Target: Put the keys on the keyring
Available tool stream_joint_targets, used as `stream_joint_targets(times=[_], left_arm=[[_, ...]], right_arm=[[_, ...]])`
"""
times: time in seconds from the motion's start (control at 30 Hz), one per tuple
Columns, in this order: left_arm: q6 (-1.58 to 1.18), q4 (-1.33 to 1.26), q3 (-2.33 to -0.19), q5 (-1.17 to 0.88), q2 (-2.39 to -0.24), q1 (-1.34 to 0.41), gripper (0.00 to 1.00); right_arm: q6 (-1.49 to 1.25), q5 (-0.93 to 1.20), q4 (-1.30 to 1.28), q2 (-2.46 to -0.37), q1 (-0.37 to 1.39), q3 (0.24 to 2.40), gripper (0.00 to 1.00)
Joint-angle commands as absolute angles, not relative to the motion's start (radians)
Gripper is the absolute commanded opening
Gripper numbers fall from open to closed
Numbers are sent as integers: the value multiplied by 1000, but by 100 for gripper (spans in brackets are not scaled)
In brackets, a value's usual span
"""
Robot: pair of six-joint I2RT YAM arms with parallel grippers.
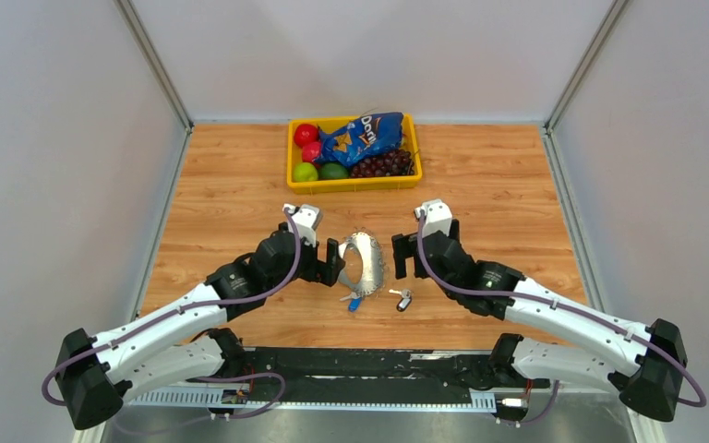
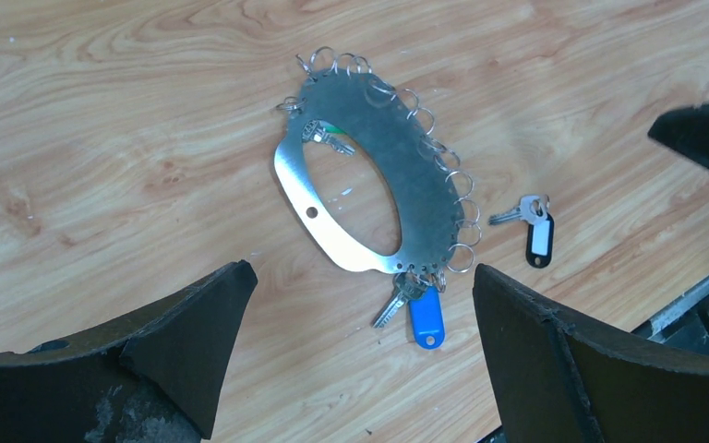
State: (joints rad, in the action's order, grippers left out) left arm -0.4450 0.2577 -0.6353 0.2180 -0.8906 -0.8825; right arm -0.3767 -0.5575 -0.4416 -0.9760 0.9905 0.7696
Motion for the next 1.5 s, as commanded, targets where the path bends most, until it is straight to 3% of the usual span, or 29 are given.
stream_joint_targets(times=[0.0, 0.17, 0.4, 0.57, 0.97, 1.47], left_arm=[[-491, 213, -617, 245, -893, -886, 100], [-503, 205, -597, 247, -887, -886, 100], [-499, 210, -582, 245, -862, -886, 100], [-495, 213, -580, 243, -858, -886, 100], [-495, 208, -578, 230, -846, -885, 100], [-501, 213, -565, 229, -826, -886, 100]], right_arm=[[-481, -457, -430, -956, 987, 723, 97], [-552, -441, -387, -1029, 988, 673, 88], [-577, -357, -287, -1121, 986, 649, 63], [-603, -244, -240, -1163, 988, 650, 56], [-723, -108, -139, -1240, 1007, 576, 51], [-849, -114, -70, -1313, 1015, 538, 49]])
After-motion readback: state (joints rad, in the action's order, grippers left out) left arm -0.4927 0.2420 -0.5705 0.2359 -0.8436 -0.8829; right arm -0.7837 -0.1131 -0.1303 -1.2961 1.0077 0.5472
